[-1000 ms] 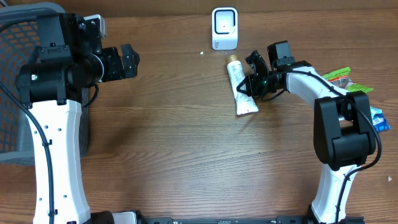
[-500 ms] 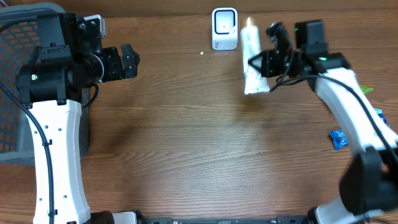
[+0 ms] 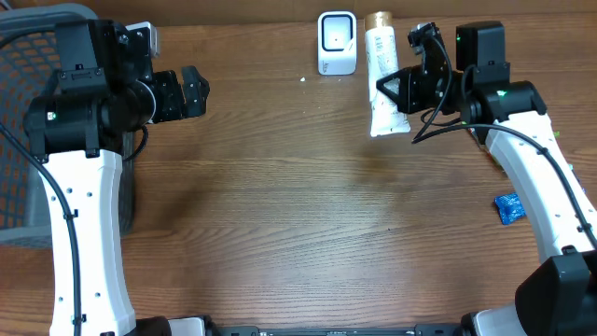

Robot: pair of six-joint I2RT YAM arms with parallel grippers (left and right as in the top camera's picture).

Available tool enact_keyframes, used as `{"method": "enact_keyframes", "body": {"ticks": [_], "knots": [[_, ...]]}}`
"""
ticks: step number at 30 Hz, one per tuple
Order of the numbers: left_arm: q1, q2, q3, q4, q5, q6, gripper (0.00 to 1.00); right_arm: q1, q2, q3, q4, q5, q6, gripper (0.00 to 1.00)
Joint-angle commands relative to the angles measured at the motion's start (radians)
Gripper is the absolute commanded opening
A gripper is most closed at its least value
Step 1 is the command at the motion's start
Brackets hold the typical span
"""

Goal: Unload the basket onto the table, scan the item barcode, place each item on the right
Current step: 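Lift the white tube and hold it in front of the scanner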

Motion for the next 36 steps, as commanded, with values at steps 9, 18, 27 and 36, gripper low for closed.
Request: {"method": "enact_keyframes", "body": {"ticks": [9, 18, 27, 36], "knots": [[0.003, 0.002, 0.021, 0.001, -0.006, -0.006, 1.0, 0.006, -0.012, 0.02, 0.164, 0.212, 0.064, 0.04], [0.003, 0.002, 0.021, 0.001, -0.006, -0.006, 1.0, 0.018, -0.012, 0.196, 0.141, 0.267, 0.09, 0.04], [0.003, 0.002, 0.021, 0.001, -0.006, -0.006, 1.0, 0.141, 0.074, 0.447, 0.145, 0.591, 0.007, 0.03], [0.003, 0.002, 0.021, 0.001, -0.006, -0.006, 1.0, 0.3, 0.334, 0.479, 0.307, 1.12, -0.316, 0.04]]}}
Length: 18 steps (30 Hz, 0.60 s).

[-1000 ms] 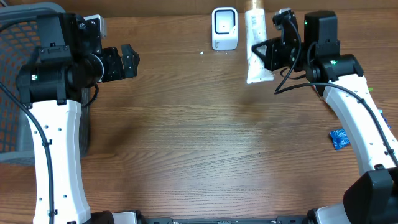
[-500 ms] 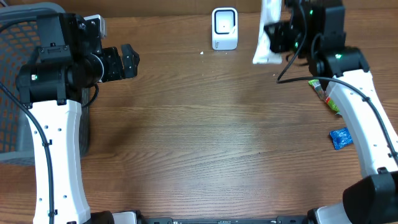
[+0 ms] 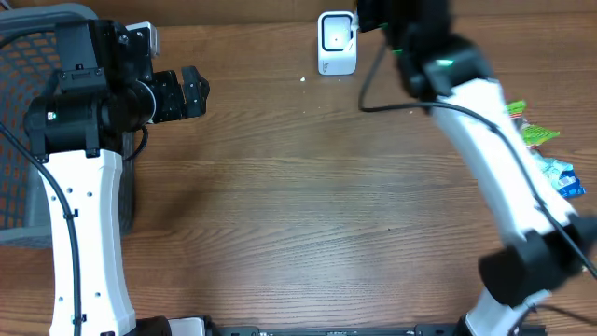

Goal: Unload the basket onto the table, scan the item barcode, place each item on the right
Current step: 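Lift the white tube and hold it in front of the scanner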

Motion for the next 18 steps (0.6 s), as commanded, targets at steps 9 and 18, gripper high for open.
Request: {"method": "enact_keyframes", "body": {"ticks": [9, 18], "knots": [[0.003, 0.002, 0.021, 0.002, -0.006, -0.007, 1.0, 0.074, 0.34, 0.024, 0.367, 0.562, -0.594, 0.04], [0.003, 0.002, 0.021, 0.002, -0.006, -0.007, 1.0, 0.047, 0.446, 0.023, 0.418, 0.585, -0.659, 0.04]]}}
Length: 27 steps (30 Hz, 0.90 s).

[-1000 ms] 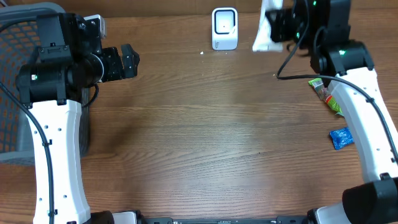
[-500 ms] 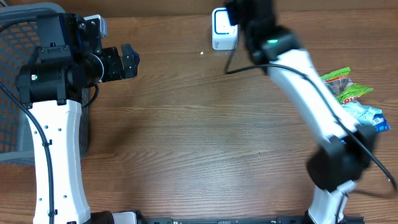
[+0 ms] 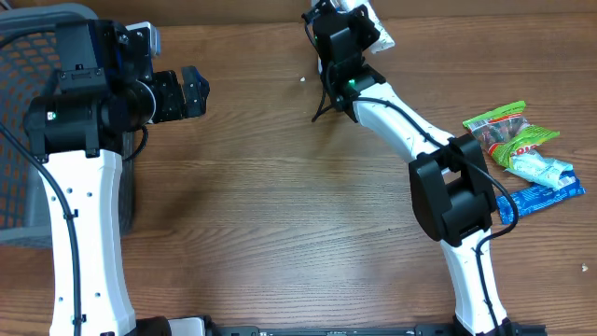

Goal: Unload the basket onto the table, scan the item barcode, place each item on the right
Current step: 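Lift the white tube and hold it in front of the scanner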

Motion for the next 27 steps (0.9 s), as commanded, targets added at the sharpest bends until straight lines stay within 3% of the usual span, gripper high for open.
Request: {"method": "enact_keyframes", "body": {"ticks": [1, 6, 14, 22, 27], "knots": [[0.003, 0.002, 0.021, 0.002, -0.006, -0.007, 1.0, -0.019, 0.019, 0.025, 0.01, 0.04, -0.033, 0.04], [0.003, 0.002, 0.021, 0.002, -0.006, -0.007, 1.0, -0.017, 0.052, 0.024, -0.05, -0.031, -0.189, 0.04], [0.003, 0.002, 0.021, 0.002, -0.006, -0.007, 1.0, -0.017, 0.069, 0.024, -0.039, -0.071, -0.214, 0.04], [0.003, 0.002, 0.021, 0.002, -0.006, -0.007, 1.0, -0.019, 0.145, 0.024, 0.094, -0.04, -0.3, 0.04], [0.003, 0.002, 0.021, 0.002, -0.006, -0.007, 1.0, -0.019, 0.185, 0.024, 0.237, 0.095, -0.317, 0.04]]}}
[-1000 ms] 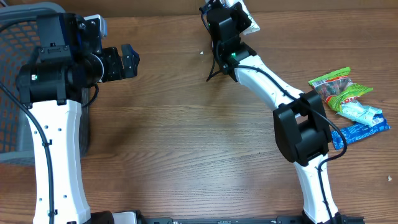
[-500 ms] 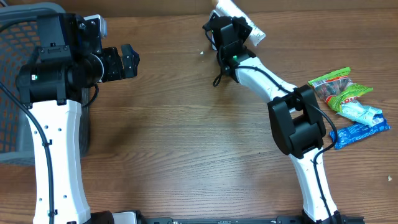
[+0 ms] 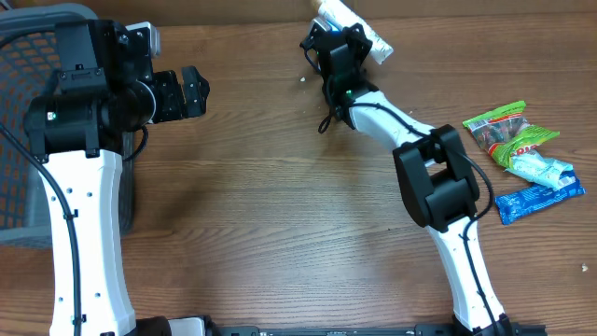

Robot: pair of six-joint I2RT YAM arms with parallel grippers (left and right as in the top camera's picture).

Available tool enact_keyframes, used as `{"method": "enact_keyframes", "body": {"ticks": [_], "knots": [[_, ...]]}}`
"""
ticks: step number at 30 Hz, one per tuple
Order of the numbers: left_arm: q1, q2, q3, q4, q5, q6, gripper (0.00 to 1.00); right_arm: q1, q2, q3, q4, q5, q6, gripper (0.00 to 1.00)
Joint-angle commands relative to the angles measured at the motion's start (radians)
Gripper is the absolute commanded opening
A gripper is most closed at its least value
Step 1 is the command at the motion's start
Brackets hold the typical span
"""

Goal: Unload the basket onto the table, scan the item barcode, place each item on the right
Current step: 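Lift the white tube and hold it in front of the scanner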

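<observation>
My right arm reaches to the table's back edge at the centre. Its gripper is shut on a white tube, which lies slanted along that edge with both ends sticking out past the wrist. The white barcode scanner is hidden under the right wrist. My left gripper hovers at the left, fingers apart and holding nothing, far from the tube.
A dark mesh basket stands at the left edge behind the left arm. At the right lie a green snack packet, a pale blue packet and a blue packet. A small white speck lies near the right wrist.
The right arm's elbow has shifted left and nearer the wrist. The tube has moved slightly left along the back edge and is still held. The left arm has not moved.
At first my right gripper held the tube just right of the white scanner, which stood in plain view at the back centre. Then the arm was stretched over that spot. After that the wrist covered the scanner with the tube at the back edge, as now.
</observation>
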Motion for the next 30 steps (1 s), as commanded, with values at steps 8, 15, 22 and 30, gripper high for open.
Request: {"method": "enact_keyframes", "body": {"ticks": [8, 15, 22, 30], "knots": [[0.003, 0.002, 0.021, 0.002, -0.006, -0.007, 1.0, 0.001, 0.013, 0.024, 0.134, 0.2, -0.018, 0.04], [0.003, 0.002, 0.021, 0.002, -0.006, -0.007, 1.0, 0.003, 0.013, 0.024, 0.109, 0.185, 0.026, 0.04], [0.003, 0.002, 0.021, 0.002, -0.006, -0.007, 1.0, 0.004, 0.014, 0.024, 0.082, 0.159, 0.052, 0.04], [0.003, 0.002, 0.021, 0.002, -0.006, -0.007, 1.0, 0.021, 0.014, 0.024, 0.082, 0.156, 0.073, 0.04]]}}
